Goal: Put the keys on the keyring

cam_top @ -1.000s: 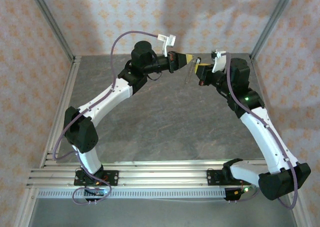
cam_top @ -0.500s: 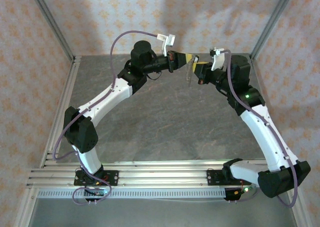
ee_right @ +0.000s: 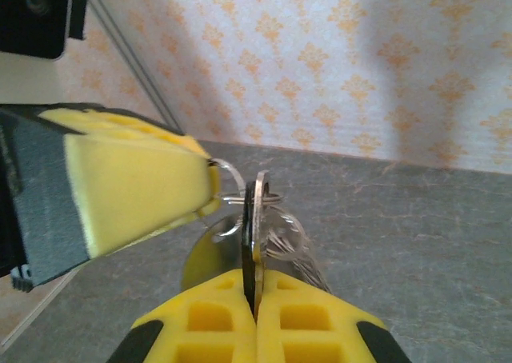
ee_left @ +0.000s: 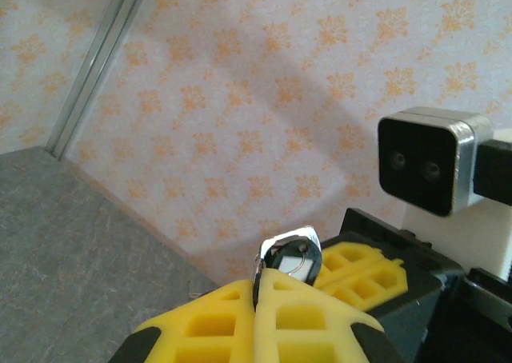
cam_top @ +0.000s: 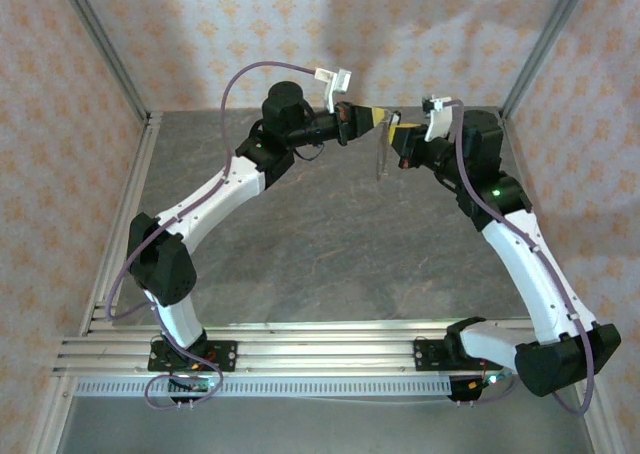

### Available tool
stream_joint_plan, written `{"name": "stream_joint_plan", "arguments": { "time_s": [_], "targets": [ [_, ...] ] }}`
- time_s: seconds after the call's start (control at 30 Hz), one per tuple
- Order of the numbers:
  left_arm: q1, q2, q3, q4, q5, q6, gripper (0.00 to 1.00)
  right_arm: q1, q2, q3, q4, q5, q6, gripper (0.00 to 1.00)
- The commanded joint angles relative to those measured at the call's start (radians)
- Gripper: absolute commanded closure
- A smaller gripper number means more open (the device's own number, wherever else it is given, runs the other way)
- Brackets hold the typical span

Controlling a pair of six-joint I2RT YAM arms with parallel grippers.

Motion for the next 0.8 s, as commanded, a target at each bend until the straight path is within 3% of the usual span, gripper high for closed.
{"name": "stream_joint_plan", "arguments": {
  "time_s": [0.0, 0.4, 0.77],
  "targets": [
    [-0.008, -0.035, 0.035, 0.026, 0.014, 0.013, 1.0, -0.02, -0.029, -0.005, 0.01, 0.002, -0.004, 1.0],
    [-0.007, -0.039, 0.033, 0.028, 0.017, 0.018, 1.0, -0.029, -0.004, 0.018, -0.013, -0.047, -0.006, 1.0],
    [-0.007, -0.031, 0.031, 0.038, 0.018, 0.009, 1.0, 0.025, 0.024, 0.039, -0.007, -0.049, -0.01, 1.0]
  ]
}}
